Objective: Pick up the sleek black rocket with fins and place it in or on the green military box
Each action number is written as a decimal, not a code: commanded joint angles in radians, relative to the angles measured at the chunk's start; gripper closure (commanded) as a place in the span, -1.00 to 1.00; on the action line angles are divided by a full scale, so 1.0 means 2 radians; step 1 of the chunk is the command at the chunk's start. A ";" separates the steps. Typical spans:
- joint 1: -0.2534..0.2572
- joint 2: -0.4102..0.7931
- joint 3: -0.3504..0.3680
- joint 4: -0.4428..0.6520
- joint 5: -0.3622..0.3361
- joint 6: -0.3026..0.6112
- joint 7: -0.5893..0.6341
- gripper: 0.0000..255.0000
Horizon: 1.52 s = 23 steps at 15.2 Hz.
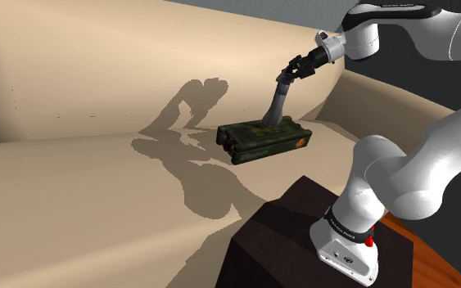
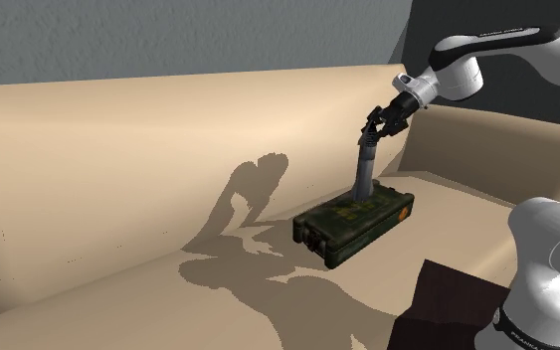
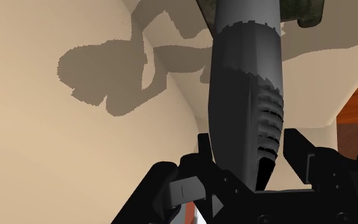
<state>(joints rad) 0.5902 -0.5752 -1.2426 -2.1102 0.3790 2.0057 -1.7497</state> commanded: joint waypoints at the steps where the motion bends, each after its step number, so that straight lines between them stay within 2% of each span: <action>1: 0.001 0.000 -0.003 -0.003 0.000 0.003 -0.004 1.00; 8: 0.002 0.000 -0.004 -0.003 0.000 0.003 -0.004 1.00; 9: 0.002 0.000 -0.004 -0.003 0.000 0.003 -0.004 -1.00; 14: 0.002 0.000 -0.004 -0.003 0.000 0.003 -0.004 -1.00; 18: -0.020 -0.010 -0.003 0.042 -0.017 -0.056 0.006 -1.00; 23: -0.020 -0.010 -0.003 0.042 -0.017 -0.056 0.006 -1.00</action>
<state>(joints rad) 0.5506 -0.5953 -1.2483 -2.0282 0.3456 1.8945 -1.7372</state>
